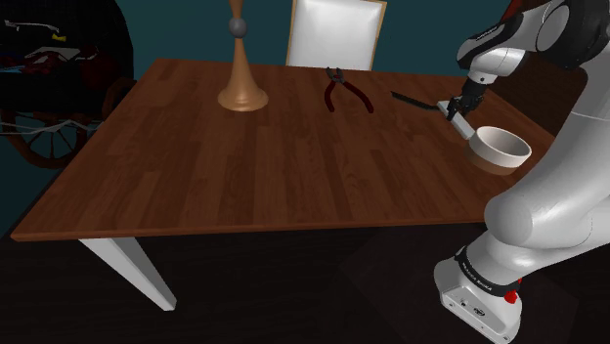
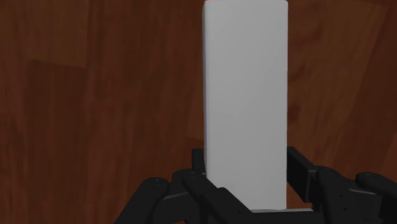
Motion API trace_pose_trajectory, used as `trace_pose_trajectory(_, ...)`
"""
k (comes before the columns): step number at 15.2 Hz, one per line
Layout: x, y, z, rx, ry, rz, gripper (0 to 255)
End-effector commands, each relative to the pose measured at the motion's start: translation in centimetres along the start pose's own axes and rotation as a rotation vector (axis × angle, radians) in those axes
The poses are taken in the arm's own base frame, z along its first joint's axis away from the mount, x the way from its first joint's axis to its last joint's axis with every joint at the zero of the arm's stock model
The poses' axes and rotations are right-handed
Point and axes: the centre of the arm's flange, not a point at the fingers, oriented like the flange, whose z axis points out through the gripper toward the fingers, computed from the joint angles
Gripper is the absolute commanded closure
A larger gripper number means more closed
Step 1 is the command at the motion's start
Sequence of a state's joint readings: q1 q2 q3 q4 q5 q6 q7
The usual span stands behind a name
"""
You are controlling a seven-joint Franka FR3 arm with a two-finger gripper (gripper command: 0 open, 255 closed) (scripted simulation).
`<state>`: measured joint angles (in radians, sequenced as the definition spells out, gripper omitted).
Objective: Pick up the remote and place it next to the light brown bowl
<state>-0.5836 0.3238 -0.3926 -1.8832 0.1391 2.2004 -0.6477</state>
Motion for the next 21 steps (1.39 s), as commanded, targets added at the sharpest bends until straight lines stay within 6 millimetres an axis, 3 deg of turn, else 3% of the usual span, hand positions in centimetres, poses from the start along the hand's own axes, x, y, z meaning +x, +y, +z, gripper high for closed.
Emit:
trace_pose_trajectory(1,-0.1,-0.1,0.7,0.001,-0.004,0.000,255)
trace_pose_trajectory(8,-0.1,-0.1,0.7,0.001,-0.004,0.000,255)
trace_pose_trajectory(9,-0.1,-0.1,0.7,0.001,-0.004,0.000,0)
trace_pose_trajectory(14,-0.1,-0.1,0.7,0.001,-0.004,0.000,0)
trace_pose_trajectory(18,-0.1,-0.1,-4.3,0.001,-0.004,0.000,0)
trace_pose_trajectory(21,-0.1,-0.1,-4.3,0.001,-0.004,0.000,0)
